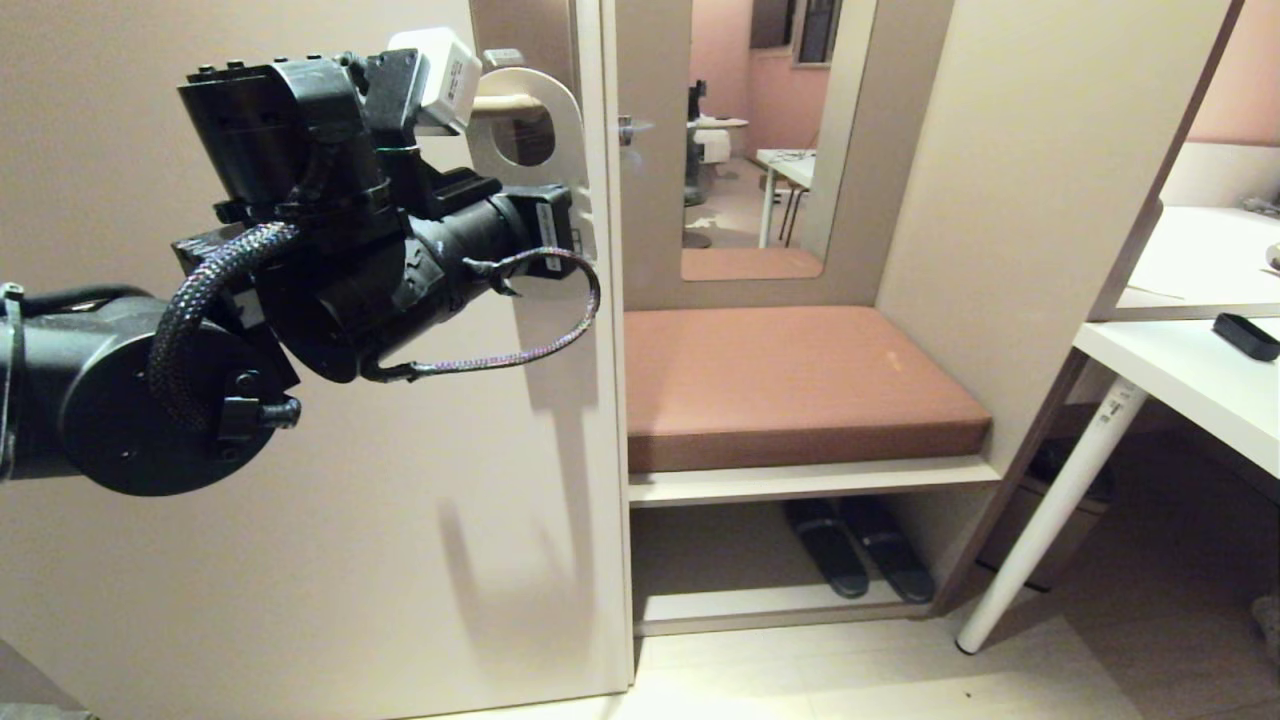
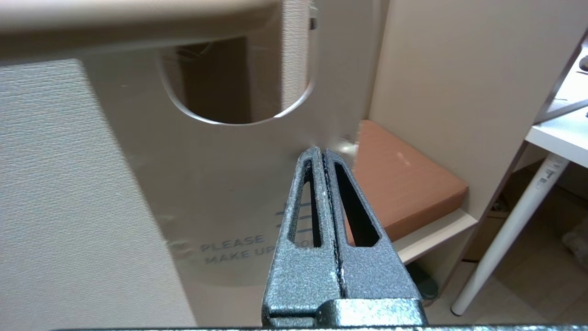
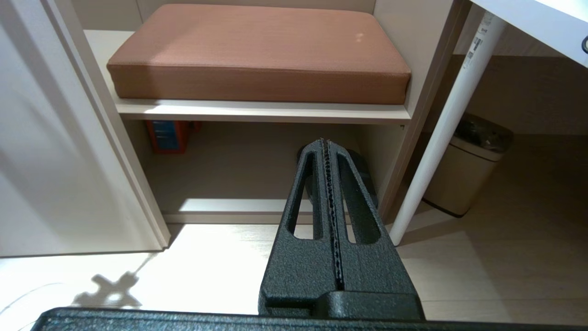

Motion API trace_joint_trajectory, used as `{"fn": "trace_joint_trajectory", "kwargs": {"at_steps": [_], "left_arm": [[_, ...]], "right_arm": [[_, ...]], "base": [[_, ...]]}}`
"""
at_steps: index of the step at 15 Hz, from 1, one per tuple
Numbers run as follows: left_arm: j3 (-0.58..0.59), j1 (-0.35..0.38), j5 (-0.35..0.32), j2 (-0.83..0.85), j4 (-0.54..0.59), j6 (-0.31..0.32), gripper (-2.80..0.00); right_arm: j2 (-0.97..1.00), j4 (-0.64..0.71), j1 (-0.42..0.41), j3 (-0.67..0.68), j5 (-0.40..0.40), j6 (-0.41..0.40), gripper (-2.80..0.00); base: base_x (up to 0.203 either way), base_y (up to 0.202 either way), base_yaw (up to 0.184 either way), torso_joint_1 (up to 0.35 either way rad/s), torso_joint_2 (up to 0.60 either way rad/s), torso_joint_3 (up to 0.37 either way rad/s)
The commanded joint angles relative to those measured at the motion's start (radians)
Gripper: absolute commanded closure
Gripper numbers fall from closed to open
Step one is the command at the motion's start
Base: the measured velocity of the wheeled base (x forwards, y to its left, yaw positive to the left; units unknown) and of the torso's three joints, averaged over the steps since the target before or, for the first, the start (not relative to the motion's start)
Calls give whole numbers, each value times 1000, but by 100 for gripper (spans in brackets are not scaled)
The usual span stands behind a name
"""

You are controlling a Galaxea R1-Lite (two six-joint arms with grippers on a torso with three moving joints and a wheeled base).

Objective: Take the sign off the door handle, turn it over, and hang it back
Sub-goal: Hang the sign back with the other side facing out

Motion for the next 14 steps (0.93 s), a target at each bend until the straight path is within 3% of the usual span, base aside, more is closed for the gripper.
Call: {"fn": "trace_joint_trajectory", "kwargs": {"at_steps": [1, 8, 14], "left_arm": [[0, -5, 1, 2, -4, 1, 0], [0, -7, 3, 14, -5, 2, 0], [2, -9, 21, 35, -82, 19, 0]], "right_arm": [[1, 0, 0, 0, 0, 0, 0], [1, 1, 0, 0, 0, 0, 0], [1, 0, 0, 0, 0, 0, 0]], "base": [[0, 0, 0, 0, 0, 0], [0, 0, 0, 0, 0, 0], [0, 0, 0, 0, 0, 0]]}}
